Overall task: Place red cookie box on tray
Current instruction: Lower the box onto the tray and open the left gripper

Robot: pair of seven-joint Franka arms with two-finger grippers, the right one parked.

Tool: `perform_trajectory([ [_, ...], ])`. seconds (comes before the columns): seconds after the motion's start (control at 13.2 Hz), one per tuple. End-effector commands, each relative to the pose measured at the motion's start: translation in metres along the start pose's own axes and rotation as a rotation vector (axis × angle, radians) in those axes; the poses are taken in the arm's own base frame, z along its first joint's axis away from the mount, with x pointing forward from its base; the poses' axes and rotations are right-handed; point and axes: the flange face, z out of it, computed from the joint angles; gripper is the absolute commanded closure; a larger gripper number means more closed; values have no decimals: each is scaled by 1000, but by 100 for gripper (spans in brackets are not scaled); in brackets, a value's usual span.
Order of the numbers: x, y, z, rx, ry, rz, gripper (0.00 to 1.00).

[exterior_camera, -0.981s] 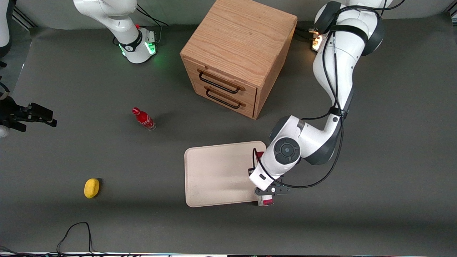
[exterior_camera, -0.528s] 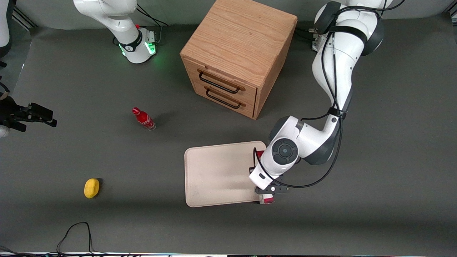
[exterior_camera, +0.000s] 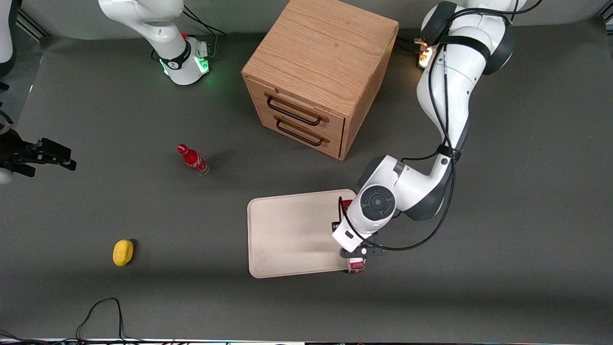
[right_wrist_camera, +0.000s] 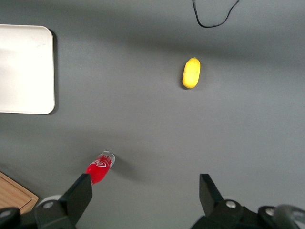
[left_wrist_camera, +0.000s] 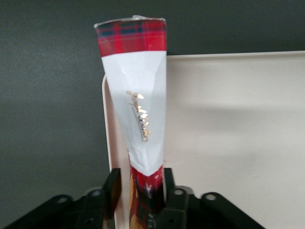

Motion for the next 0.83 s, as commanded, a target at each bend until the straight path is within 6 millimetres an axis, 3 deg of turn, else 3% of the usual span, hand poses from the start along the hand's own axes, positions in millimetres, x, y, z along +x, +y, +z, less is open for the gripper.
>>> perform_trajectory([
  [0.0,-2,-1,-15,24,13,-13,0],
  [0.23,4,-12,-41,38,17,-24,0],
  [0.45,7,-34,-120,76,47,-27,0],
  [0.75,10,-91,-208,99,60,28,0],
])
